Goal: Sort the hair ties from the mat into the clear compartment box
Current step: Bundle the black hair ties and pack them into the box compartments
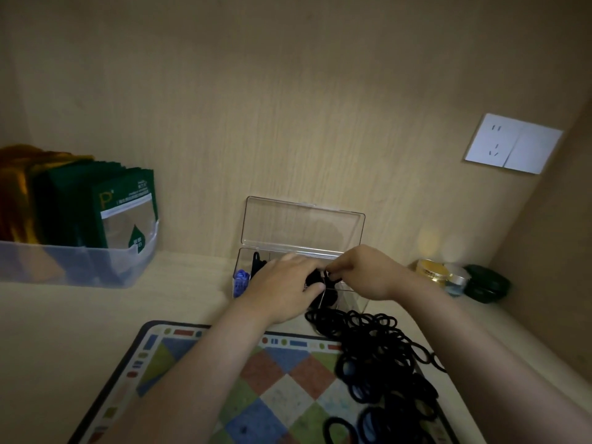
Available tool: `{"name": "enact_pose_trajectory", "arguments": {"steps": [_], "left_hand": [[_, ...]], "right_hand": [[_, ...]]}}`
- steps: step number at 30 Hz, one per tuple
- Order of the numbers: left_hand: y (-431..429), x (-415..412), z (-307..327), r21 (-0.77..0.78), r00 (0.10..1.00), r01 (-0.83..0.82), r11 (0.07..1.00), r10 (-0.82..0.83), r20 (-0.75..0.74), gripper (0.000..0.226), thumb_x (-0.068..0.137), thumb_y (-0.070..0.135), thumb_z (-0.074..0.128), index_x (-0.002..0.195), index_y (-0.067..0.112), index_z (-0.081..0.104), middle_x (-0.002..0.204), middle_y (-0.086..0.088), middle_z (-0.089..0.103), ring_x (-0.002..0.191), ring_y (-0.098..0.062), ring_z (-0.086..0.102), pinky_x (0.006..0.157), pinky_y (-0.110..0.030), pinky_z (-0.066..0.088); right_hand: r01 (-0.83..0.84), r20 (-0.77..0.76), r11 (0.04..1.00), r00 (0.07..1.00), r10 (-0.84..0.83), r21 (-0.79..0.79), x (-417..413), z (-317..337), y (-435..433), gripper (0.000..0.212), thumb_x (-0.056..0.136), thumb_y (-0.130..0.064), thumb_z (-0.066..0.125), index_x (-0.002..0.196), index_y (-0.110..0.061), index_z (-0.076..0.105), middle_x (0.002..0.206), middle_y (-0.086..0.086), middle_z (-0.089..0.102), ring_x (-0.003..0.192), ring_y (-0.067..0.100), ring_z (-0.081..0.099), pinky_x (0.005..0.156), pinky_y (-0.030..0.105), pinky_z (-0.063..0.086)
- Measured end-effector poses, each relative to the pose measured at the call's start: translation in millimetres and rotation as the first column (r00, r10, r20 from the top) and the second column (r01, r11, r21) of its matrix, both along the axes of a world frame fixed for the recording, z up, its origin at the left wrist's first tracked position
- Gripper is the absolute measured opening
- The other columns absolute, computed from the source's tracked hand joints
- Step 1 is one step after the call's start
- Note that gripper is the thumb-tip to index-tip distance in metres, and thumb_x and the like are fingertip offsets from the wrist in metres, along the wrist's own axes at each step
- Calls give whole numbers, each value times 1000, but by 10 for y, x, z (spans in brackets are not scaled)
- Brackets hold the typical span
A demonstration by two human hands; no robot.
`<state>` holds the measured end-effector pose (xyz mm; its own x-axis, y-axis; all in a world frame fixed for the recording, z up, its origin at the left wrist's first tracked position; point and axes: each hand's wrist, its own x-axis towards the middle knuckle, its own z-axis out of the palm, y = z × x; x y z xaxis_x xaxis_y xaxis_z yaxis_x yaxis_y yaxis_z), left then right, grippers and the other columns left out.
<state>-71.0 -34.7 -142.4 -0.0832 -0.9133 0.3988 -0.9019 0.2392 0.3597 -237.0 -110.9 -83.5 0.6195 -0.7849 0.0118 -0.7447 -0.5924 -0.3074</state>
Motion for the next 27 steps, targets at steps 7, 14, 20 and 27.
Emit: {"name": "enact_pose_trajectory", "arguments": {"steps": [7, 14, 20, 27], "left_hand": [[18, 5, 6, -51, 999, -29, 998, 27, -44, 38, 94, 42, 56, 128, 26, 51, 132, 12, 49, 126, -10, 41, 94, -30, 43], [9, 18, -12, 22, 989, -32, 999, 28, 145, 48, 98, 51, 45, 136, 22, 55, 137, 9, 50, 133, -12, 36, 107, -32, 31], [11, 20, 23, 50, 993, -24, 998, 18, 113, 45, 97, 45, 52, 136, 23, 54, 137, 8, 52, 131, -13, 39, 106, -32, 33], [49, -10, 37, -28, 999, -24, 999, 25, 26, 47, 91, 45, 59, 134, 29, 48, 136, 12, 50, 131, -9, 37, 94, -26, 36]], "right_hand": [[-141, -202, 950, 976, 85, -279, 15, -260, 164, 62, 90, -15, 41, 149, -30, 32, 113, 0, 68, 122, 25, 49, 107, 39, 27], [-57, 227, 992, 970, 82, -116, -206, -9, 188, 56, 88, 9, 40, 132, -20, 59, 113, -2, 73, 103, 6, 64, 79, 5, 42], [-93, 182, 973, 974, 133, -211, -199, -170, 142, 48, 84, 5, 43, 114, -20, 72, 122, -3, 69, 114, 10, 63, 102, 28, 48], [-226, -276, 890, 954, 119, -396, -141, -322, 133, 52, 83, -35, 29, 105, -25, 75, 117, -11, 69, 135, 11, 43, 120, 45, -1]]}}
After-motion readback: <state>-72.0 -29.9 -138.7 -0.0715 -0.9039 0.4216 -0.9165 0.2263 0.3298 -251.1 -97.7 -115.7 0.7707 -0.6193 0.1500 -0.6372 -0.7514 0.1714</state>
